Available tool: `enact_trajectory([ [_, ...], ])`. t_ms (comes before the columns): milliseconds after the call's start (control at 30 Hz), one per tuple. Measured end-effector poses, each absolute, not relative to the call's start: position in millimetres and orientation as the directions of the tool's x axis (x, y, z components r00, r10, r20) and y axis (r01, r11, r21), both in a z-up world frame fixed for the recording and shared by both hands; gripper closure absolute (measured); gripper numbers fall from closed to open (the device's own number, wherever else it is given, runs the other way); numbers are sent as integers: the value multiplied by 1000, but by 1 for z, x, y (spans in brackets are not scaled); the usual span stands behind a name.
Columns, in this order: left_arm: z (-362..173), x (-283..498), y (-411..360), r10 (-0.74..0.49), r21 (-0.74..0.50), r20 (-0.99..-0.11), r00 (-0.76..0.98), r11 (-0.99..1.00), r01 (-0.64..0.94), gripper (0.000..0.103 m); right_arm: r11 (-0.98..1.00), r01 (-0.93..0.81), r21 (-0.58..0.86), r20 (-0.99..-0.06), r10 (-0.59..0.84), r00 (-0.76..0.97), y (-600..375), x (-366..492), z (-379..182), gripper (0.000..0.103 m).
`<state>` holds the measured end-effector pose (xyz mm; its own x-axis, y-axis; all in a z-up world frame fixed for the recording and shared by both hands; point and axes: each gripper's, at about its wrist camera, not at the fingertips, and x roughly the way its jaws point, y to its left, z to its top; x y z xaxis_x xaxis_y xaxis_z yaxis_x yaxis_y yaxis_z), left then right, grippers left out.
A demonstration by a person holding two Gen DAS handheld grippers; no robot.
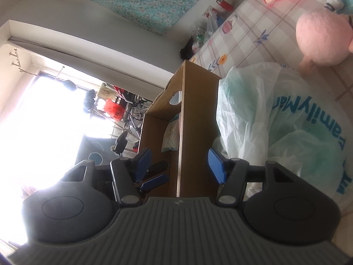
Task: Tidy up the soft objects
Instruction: 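Withdraw both grippers from the box toward the bed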
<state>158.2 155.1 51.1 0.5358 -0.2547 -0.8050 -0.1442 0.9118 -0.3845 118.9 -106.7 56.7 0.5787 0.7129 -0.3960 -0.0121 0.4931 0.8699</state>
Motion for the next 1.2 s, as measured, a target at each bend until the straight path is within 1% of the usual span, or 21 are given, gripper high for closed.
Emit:
enact_trajectory([
  [167, 73, 163, 111, -293, -367, -784, 547, 930, -28, 40, 535, -38, 844, -398, 672, 625, -133, 113, 66, 45],
  [233, 78, 169, 87, -316, -356, -779, 541, 934, 31, 38, 564, -43, 824, -411, 650, 639, -145, 113, 70, 44],
  [300, 83, 177, 63, -336, -346, -783, 524, 935, 81, 38, 606, -45, 794, -436, 619, 653, -157, 114, 74, 43],
  [433, 88, 198, 19, -373, -329, -785, 495, 927, 178, 38, 729, -33, 684, -504, 504, 701, -186, 116, 83, 42],
  [567, 84, 226, -16, -404, -340, -794, 454, 915, 219, 38, 833, -23, 552, -550, 385, 741, -207, 114, 87, 40],
  [767, 53, 268, -64, -429, -340, -842, 327, 893, 294, 40, 921, -31, 388, -620, 285, 731, -212, 128, 74, 40],
  [867, 30, 290, -83, -421, -341, -871, 252, 889, 304, 43, 952, -58, 301, -648, 248, 720, -204, 138, 67, 40],
  [933, 17, 301, -90, -406, -333, -887, 219, 892, 304, 51, 966, -78, 246, -663, 226, 714, -197, 144, 62, 40],
  [1000, 5, 310, -94, -396, -333, -898, 192, 896, 294, 54, 979, -107, 176, -672, 199, 714, -186, 149, 57, 40],
  [1200, -13, 335, -99, -439, -403, -889, 131, 885, 233, 54, 960, -273, -69, -697, 149, 702, -147, 166, 47, 40],
])
